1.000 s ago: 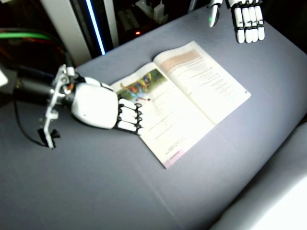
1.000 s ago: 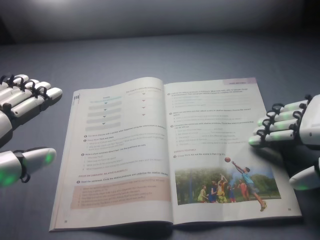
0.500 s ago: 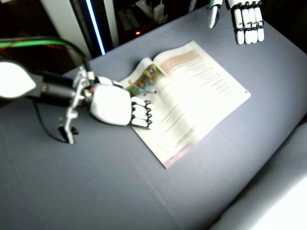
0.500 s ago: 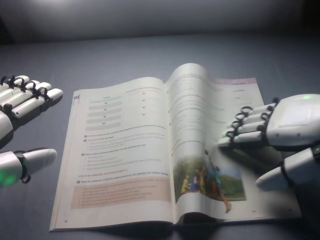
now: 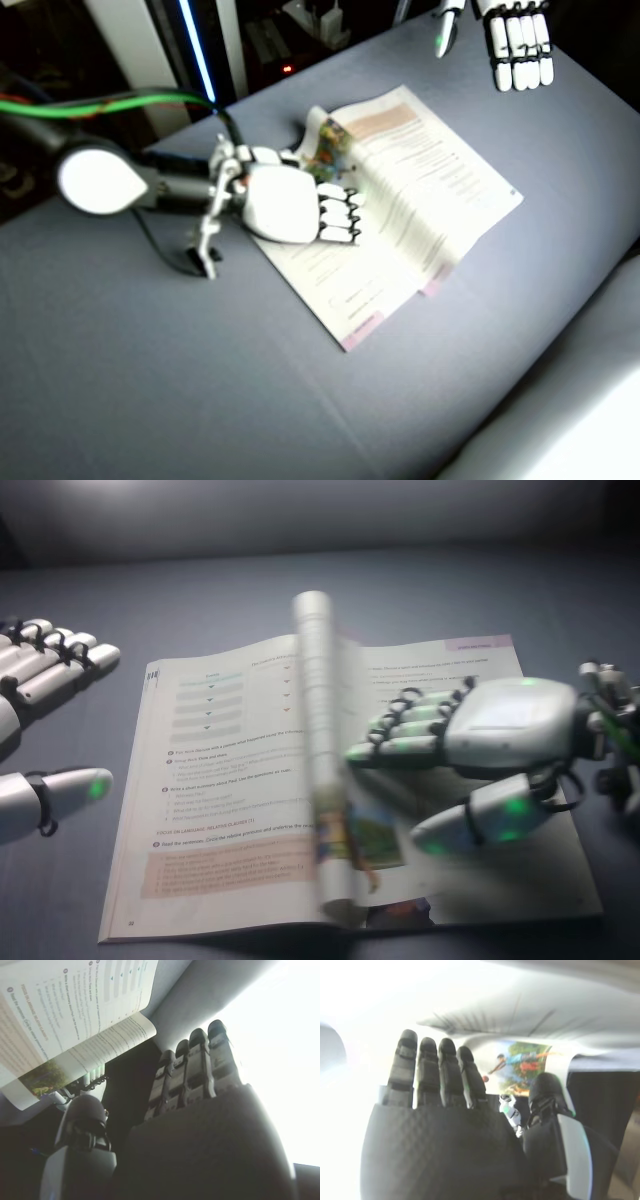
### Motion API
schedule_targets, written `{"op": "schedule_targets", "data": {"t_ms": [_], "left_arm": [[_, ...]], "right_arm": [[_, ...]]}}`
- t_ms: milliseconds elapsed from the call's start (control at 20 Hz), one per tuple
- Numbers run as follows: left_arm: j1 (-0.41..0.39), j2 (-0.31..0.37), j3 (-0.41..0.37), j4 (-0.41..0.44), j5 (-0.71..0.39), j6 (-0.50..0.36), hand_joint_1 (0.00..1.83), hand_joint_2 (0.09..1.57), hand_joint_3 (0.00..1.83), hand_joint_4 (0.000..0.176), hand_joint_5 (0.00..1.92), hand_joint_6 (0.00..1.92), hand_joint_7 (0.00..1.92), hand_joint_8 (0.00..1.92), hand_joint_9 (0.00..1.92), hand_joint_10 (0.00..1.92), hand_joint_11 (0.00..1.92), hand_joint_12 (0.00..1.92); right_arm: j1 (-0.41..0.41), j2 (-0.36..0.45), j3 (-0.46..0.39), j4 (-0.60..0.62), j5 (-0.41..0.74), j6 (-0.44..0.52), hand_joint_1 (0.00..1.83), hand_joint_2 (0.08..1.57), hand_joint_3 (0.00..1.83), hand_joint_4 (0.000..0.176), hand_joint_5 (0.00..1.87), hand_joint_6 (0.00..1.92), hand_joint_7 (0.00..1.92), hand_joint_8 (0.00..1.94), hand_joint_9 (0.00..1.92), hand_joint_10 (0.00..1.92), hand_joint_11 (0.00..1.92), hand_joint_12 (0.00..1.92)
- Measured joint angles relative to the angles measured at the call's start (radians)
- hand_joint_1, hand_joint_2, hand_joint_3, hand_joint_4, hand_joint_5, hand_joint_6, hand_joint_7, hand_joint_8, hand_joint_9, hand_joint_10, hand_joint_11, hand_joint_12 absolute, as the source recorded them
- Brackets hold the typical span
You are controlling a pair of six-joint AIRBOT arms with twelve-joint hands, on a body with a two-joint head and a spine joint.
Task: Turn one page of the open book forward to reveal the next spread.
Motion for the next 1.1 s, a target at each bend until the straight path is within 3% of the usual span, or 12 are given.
{"op": "schedule_targets", "data": {"t_ms": [100,250,450,550,800,1100], "left_arm": [[0.0,0.0,0.007,-0.013,-0.01,0.001,0.0,1.28,0.0,0.0,0.03,0.01,0.0,0.0,0.0,0.0,0.0,0.0],[0.0,0.003,0.016,-0.043,-0.042,0.0,0.0,1.3,0.0,0.0,0.04,0.01,0.01,0.0,0.0,0.0,0.0,0.0],[0.001,0.015,0.036,-0.104,-0.064,0.0,0.0,1.36,0.02,0.0,0.04,0.02,0.01,0.0,0.0,0.0,0.0,0.0],[0.011,0.022,0.037,-0.144,-0.103,0.0,0.0,1.31,0.0,0.0,0.03,0.01,0.0,0.0,0.0,0.0,0.0,0.0],[0.008,0.018,0.037,-0.11,-0.082,0.0,0.0,1.33,0.01,0.0,0.07,0.01,0.03,0.01,0.02,0.01,0.02,0.01],[-0.018,-0.017,0.061,-0.101,-0.058,0.0,0.0,1.29,0.0,0.005,0.0,0.0,0.0,0.0,0.0,0.0,0.0,0.0]], "right_arm": [[0.019,-0.038,0.004,-0.003,0.005,-0.009,0.0,1.25,0.0,0.0,0.03,0.0,0.05,0.0,0.02,0.01,0.02,0.03],[0.052,-0.079,0.006,-0.009,0.04,-0.029,0.0,1.24,0.0,0.0,0.12,0.02,0.14,0.02,0.11,0.02,0.09,0.05],[0.109,-0.088,-0.032,-0.011,0.148,-0.027,0.0,1.26,0.0,0.0,0.22,0.01,0.23,0.01,0.21,0.01,0.15,0.07],[0.148,-0.126,-0.037,-0.018,0.206,-0.028,0.0,1.27,0.01,0.0,0.22,0.01,0.28,0.02,0.25,0.02,0.2,0.1],[0.22,-0.2,-0.025,-0.046,0.234,-0.029,0.0,1.24,0.0,0.0,0.23,0.01,0.22,0.0,0.2,0.0,0.22,0.11],[0.283,-0.27,-0.03,-0.066,0.257,-0.035,0.0,1.26,0.0,0.0,0.17,0.01,0.18,0.01,0.15,0.01,0.1,0.06]]}}
